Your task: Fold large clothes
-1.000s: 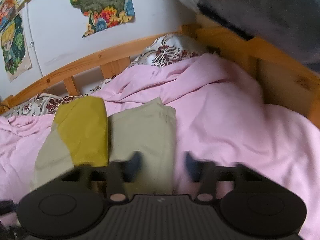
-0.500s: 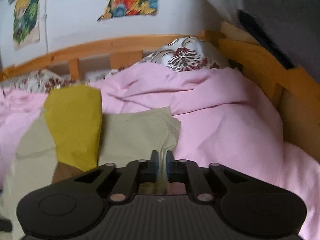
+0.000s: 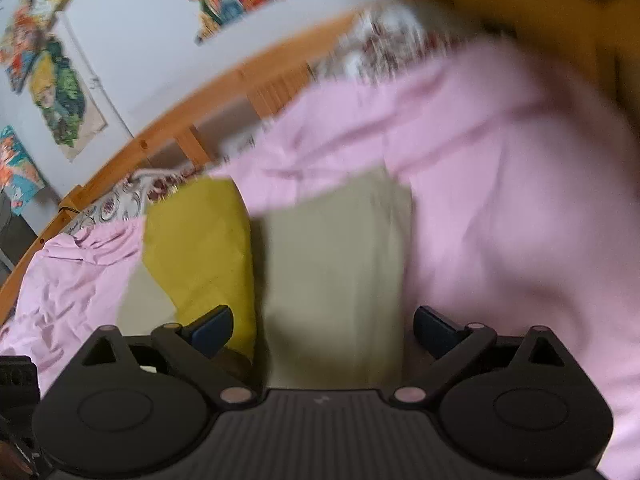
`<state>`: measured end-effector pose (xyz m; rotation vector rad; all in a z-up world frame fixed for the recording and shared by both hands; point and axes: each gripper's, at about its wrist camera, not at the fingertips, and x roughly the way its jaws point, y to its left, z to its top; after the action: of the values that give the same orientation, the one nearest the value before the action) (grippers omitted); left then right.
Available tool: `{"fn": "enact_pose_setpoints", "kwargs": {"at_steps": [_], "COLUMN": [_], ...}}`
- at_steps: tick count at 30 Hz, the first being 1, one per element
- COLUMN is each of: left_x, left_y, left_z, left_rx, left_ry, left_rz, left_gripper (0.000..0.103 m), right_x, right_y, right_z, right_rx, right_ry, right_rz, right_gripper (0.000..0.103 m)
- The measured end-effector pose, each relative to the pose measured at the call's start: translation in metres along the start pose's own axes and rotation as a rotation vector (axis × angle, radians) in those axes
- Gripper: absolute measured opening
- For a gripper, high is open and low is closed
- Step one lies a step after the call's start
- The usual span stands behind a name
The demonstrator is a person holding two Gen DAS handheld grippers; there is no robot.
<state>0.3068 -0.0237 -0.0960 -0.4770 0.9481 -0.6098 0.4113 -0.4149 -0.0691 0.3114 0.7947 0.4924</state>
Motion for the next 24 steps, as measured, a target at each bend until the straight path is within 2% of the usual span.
{"fn": "enact_pose_setpoints", "kwargs": {"at_steps": [4,9,18,24], "left_x": [0.002,0.004,0.002,-0.001], "left_y": [-0.001,-0.003,-0.004,0.002], "left_z": [0.001,0.005,0.017,0.025], "left_rx": [0.010,0.008,-0.019,-0.050], "left_ry": [0.004,0.012,0.062,0.060], "left_rz": [0.003,0.004,0.005,0.014], "left_gripper": [0.102,0.102,0.102,0.102], "right_x": [0.001,0.001,-0.002,-0.002], "right_y": [-0.001,-0.011,-0.011,-0.010], "right_z": [-0.006,-0.015,-0.019,-0.022], "right_rx": [-0.023,-0.024,-0.050,-0.063], "right_ry": [-0.011,-0.063,-0.085,-0.098], "right_rz": [0.076,0.122,0.107,0.099], "right_gripper": [0.103,0.103,0.102,0.100]}}
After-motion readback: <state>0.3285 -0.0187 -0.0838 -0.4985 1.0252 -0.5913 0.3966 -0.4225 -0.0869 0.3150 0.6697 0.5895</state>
